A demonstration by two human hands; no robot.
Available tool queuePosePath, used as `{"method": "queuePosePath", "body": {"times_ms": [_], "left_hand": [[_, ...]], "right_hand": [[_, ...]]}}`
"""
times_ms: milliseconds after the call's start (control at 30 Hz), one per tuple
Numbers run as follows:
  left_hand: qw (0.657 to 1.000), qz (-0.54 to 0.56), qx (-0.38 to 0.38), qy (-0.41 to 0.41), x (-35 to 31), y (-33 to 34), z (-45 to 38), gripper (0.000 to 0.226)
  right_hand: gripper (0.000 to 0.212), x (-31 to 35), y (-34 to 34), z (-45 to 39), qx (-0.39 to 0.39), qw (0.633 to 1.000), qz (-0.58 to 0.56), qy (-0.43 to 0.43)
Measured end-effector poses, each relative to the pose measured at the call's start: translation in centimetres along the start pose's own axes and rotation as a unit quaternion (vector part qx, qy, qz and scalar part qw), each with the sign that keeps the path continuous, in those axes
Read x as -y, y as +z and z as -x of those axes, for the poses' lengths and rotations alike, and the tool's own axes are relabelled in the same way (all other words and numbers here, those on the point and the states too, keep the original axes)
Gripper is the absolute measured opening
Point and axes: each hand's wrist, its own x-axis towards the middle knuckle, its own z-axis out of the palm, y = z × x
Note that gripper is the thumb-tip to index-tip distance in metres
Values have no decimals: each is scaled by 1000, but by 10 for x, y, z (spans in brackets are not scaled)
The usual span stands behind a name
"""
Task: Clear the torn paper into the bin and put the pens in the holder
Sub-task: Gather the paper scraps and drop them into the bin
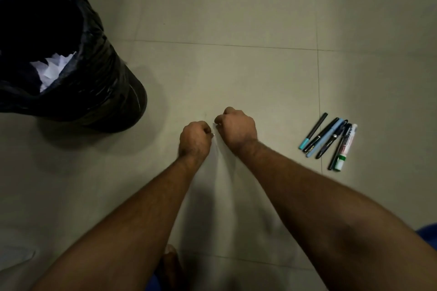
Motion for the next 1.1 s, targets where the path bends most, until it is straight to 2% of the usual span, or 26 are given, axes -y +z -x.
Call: {"method": "queuePosePath", "body": {"times_ms": [100, 167, 233, 300, 467, 567, 700, 767, 867, 967, 1100], "left_hand": [[999, 16, -3, -27, 1, -4, -1, 13], [999, 28, -1, -38, 3, -6, 2, 13], [998, 49, -3, -26, 6, -9, 3, 12], [998, 55, -22, 10, 4, -20, 8, 12], [984, 65, -139, 96, -15, -89, 18, 12], [968, 55, -213, 117, -12, -157, 26, 11], [947, 81, -304, 63, 15, -232, 33, 11], [941, 95, -325, 31, 31, -256, 31, 11], [938, 98, -332, 3, 44, -273, 31, 11], [932, 133, -336, -36, 58, -286, 30, 10], [951, 83, -291, -63, 81, -305, 23, 15]], "right_hand": [[26, 2, 4, 1, -14, 1000, 13, 2], [26, 3, 4, 3, -2, 999, -19, 31], [21, 4, -1, 3, 6, 988, -117, 97], [15, 9, -12, 2, -21, 958, -247, 145], [11, 51, -67, -10, -123, 896, -411, 116], [8, 98, -111, -24, -120, 883, -447, 70], [9, 171, -153, -44, -101, 913, -395, -21], [13, 206, -166, -52, -100, 942, -315, -65], [20, 237, -170, -59, -102, 968, -203, -107], [19, 255, -167, -65, -114, 969, -181, -121], [20, 269, -159, -75, -104, 980, -116, -124]]}}
